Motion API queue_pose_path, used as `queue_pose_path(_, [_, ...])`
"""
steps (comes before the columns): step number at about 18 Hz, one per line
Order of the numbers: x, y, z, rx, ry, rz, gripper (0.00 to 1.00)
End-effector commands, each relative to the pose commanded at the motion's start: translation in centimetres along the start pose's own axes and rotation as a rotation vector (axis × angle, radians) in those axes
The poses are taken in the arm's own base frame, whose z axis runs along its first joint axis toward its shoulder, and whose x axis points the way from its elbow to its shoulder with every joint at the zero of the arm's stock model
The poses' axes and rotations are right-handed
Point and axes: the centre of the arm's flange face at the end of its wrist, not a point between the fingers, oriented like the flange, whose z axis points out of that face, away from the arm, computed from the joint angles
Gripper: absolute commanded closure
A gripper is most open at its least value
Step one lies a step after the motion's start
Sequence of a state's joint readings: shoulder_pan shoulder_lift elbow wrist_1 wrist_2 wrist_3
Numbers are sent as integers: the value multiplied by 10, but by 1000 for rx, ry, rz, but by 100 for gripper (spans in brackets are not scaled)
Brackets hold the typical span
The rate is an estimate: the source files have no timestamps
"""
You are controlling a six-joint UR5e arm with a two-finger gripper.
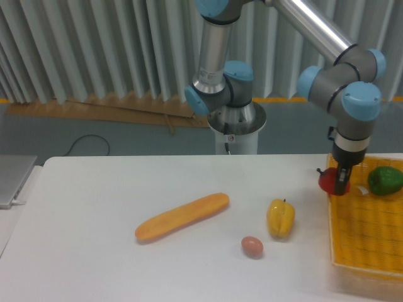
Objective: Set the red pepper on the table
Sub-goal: 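Lift the red pepper out of the basket toward the bread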
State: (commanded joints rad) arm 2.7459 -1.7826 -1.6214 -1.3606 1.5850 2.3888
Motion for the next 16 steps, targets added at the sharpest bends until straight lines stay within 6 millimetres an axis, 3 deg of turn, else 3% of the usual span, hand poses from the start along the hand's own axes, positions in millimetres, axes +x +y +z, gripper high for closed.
queue_pose_path(5, [-18,-33,-9,25,-26,-117,59])
queue_pose_path(12, [-61,-113,-36,0,-63,-308,59])
queue_pose_path(16, [-84,-157,-40,3,-78,-378,59])
